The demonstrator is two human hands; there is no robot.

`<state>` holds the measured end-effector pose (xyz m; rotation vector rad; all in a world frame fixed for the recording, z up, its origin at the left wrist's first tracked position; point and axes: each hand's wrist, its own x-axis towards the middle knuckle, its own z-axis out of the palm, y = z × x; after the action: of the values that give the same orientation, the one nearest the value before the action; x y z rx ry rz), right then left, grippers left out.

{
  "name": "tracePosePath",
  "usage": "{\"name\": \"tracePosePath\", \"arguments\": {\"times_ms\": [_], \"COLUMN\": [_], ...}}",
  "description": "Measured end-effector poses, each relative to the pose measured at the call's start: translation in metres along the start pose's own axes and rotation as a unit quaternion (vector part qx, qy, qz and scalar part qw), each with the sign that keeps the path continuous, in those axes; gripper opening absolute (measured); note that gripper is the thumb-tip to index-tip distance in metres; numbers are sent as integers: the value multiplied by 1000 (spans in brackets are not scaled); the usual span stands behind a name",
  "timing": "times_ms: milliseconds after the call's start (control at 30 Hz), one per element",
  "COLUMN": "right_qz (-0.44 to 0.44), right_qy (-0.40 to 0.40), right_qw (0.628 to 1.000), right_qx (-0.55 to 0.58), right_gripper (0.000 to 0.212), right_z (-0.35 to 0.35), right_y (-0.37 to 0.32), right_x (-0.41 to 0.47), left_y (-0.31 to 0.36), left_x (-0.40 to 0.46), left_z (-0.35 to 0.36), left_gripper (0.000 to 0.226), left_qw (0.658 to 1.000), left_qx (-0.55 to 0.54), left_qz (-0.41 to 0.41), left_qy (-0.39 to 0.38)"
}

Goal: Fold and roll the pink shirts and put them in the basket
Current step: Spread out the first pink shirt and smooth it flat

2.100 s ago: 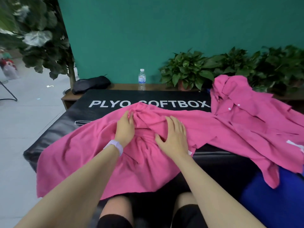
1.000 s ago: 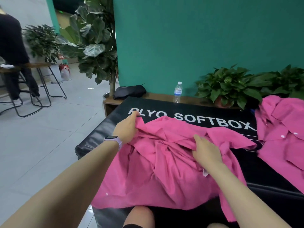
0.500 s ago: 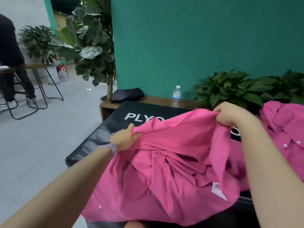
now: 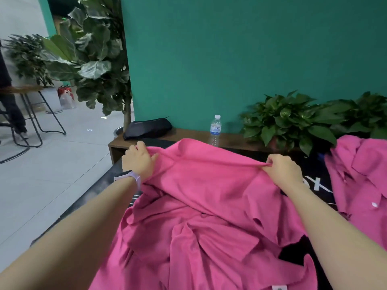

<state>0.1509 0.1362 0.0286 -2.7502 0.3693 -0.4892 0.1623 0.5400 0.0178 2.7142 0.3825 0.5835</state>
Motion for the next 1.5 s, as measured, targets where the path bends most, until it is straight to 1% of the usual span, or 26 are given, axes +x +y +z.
{"name": "tracePosePath", "arguments": {"times_ms": [33,67,133,167,200,267,333,400,433,500,533,567,600,700,800,833,900,1000,1067,1100,1200,1267,1333,1367,1433,1500], "right_qz": [40,79,128,130,117,83,66,60,54,36,26,7,-24,-130,-166,-166,-152,-92,-62,-49,-20,7,42,54,55,49], "right_qy": [-24,-49,-66,-56,-37,-2,-11,-60,-94,-161,-171,-161,-134,-63,-107,-125,-149,-128,-118,-123,-163,-217,-271,-277,-221,-133], "right_qw": [998,990,974,973,979,987,986,984,982,973,971,972,975,982,980,977,969,981,988,989,985,975,962,958,966,977], "right_qx": [45,101,177,183,166,139,154,156,157,161,165,171,173,124,7,-49,-129,-112,-82,-72,-59,-55,13,56,120,160], "right_gripper": [26,31,38,41,43,41,31,21,26,63,81,92,97,97,107,105,89,49,27,22,24,17,25,29,38,51], "right_z": [10,21,49,64,77,93,94,86,82,68,56,42,27,-21,-45,-44,-34,-25,-27,-31,-47,-59,-65,-66,-63,-55], "right_y": [4,6,6,5,5,8,9,9,11,9,6,2,-3,-23,-35,-33,-23,0,15,21,38,48,53,54,56,57], "right_x": [5,9,13,12,9,5,11,20,23,19,14,7,0,-40,-99,-117,-138,-136,-132,-130,-118,-103,-89,-83,-65,-46], "left_y": [11,26,59,74,85,92,85,81,81,80,79,79,79,83,86,85,83,82,82,83,93,113,141,157,188,204], "left_x": [-4,-9,-22,-33,-46,-64,-66,-59,-55,-50,-48,-48,-47,-41,-38,-39,-45,-51,-53,-53,-47,-40,-37,-37,-42,-47], "left_z": [6,12,32,47,62,91,109,117,120,122,123,124,125,122,116,117,117,113,109,107,101,98,99,101,108,120], "left_gripper": [36,35,44,49,51,55,59,64,65,68,69,70,71,73,73,72,66,50,41,40,46,47,41,40,44,43], "left_qw": [999,998,996,991,985,971,968,969,968,964,963,963,962,953,946,949,961,967,967,968,967,964,957,947,924,916], "left_qx": [27,39,66,70,67,74,67,58,56,46,42,42,48,85,96,87,60,45,22,11,23,22,-27,-64,-116,-133], "left_qz": [-38,-45,56,116,149,154,147,151,153,153,153,155,157,162,154,158,169,211,218,207,135,87,102,125,164,209], "left_qy": [7,16,31,8,-49,-165,-190,-188,-193,-211,-216,-217,-218,-240,-268,-257,-209,-139,-132,-142,-214,-251,-271,-289,-325,-315]}}
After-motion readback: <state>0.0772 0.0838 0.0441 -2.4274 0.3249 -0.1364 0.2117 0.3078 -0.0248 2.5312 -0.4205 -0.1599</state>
